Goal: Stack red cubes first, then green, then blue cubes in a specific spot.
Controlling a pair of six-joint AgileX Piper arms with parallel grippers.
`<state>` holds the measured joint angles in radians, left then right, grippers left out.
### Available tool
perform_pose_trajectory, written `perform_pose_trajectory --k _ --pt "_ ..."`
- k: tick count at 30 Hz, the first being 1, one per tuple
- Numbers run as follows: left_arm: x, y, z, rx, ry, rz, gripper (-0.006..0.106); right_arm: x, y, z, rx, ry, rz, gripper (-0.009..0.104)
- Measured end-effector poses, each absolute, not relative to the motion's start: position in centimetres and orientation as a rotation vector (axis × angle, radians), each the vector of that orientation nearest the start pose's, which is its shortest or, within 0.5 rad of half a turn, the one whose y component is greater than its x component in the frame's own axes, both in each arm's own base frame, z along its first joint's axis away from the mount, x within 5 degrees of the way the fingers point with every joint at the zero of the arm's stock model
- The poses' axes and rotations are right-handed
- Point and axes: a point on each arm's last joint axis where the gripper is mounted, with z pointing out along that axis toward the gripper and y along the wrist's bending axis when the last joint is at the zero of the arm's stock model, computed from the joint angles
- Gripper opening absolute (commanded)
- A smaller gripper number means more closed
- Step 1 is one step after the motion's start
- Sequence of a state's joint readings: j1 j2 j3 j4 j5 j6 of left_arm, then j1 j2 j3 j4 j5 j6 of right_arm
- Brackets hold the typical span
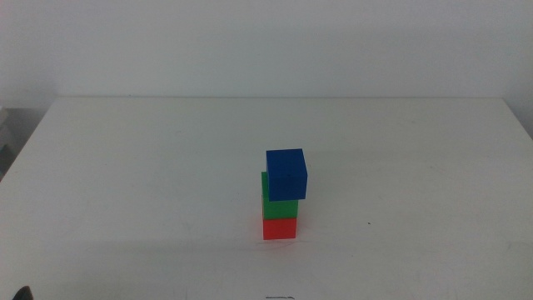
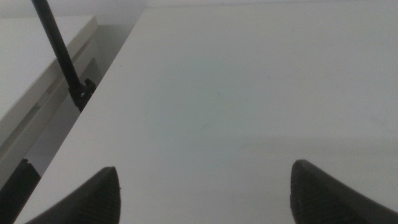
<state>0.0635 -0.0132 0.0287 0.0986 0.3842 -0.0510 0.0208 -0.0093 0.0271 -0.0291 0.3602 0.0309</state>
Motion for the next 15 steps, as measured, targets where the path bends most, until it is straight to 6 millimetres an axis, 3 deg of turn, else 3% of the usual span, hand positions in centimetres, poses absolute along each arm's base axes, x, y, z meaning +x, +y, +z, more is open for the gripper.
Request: perform_pose_trajectory --k 15 --pt "5.32 0.29 17.29 -0.116 1.839 -0.008 0.094 5.52 0.04 18.0 -0.014 1.767 0.007 0.059"
